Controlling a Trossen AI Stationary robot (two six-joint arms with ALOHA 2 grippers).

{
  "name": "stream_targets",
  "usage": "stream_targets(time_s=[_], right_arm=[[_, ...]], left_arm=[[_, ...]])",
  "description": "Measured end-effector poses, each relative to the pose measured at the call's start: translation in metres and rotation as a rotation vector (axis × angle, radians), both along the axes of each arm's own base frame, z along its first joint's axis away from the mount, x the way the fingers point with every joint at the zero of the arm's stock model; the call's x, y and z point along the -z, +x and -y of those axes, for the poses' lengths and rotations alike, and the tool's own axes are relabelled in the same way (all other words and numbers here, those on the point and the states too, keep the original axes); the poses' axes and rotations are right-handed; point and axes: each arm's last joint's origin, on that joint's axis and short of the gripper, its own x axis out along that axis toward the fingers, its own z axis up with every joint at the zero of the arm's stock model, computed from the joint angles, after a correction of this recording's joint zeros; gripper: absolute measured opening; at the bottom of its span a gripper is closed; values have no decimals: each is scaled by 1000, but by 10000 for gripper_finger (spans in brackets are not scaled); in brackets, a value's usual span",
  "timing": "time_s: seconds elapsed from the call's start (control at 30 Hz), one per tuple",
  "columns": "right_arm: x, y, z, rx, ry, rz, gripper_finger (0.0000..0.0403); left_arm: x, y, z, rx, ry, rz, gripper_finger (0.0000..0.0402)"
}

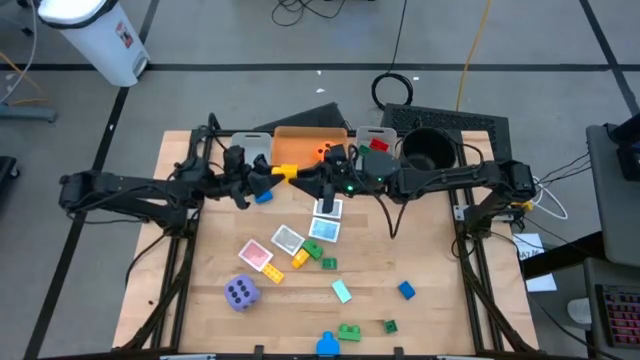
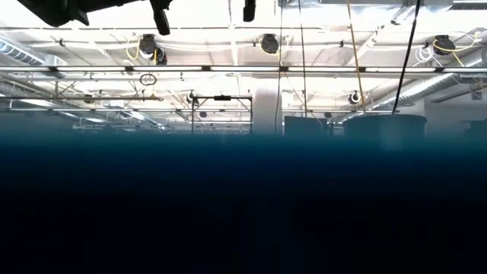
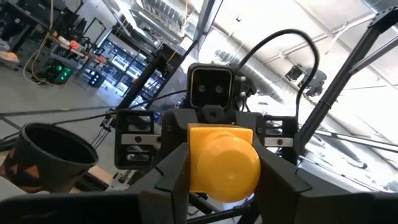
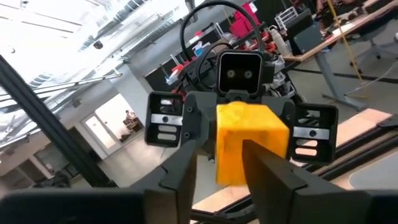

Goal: Pick & Place Toys
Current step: Put the yellow game piece into the right gray bin

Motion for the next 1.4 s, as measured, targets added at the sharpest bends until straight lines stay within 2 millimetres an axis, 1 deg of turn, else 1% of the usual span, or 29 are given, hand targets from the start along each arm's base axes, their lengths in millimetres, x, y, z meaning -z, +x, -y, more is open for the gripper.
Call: stream_targets(time_s=[0.17,0.27,0.37,0.5,0.6,0.67,0.73,0.83,0.93,1.0,1.17,1.23,1.3,1.4], right_arm=[[-13,-11,9,-35,-22,28,151],[-20,-17,15,-37,-32,46,159],[-29,-25,20,-19,-53,68,162],[-37,-33,28,8,-112,88,159],[-38,-38,33,-58,-125,68,156],[-33,-38,34,-105,-117,13,156],[-25,-36,34,-135,-111,-62,156],[-16,-34,27,-155,-137,-146,156],[-7,-29,19,-173,-172,-199,155],[-2,-27,15,-174,-175,-228,155],[-6,-28,8,-186,-198,-207,155],[-4,-28,5,-196,-196,-221,155],[-1,-28,3,-205,-192,-251,155],[3,-29,0,-212,-192,-298,155]], left_arm=[[-9,-11,-1,-14,33,38,137],[-14,-17,-3,-33,45,19,137],[-21,-19,-4,-18,81,-93,137],[-40,-18,-4,23,166,-298,138],[-61,-16,-3,61,244,-429,138],[-70,-12,-3,99,282,-534,138],[-79,-6,-3,143,316,-624,138],[-95,7,-4,201,359,-715,138],[-101,25,-7,234,396,-813,138],[-101,39,-8,267,409,-859,138],[-96,68,-12,360,402,-917,138],[-92,78,-14,382,394,-929,138],[-87,84,-15,393,385,-950,138],[-84,88,-17,394,378,-959,138]])
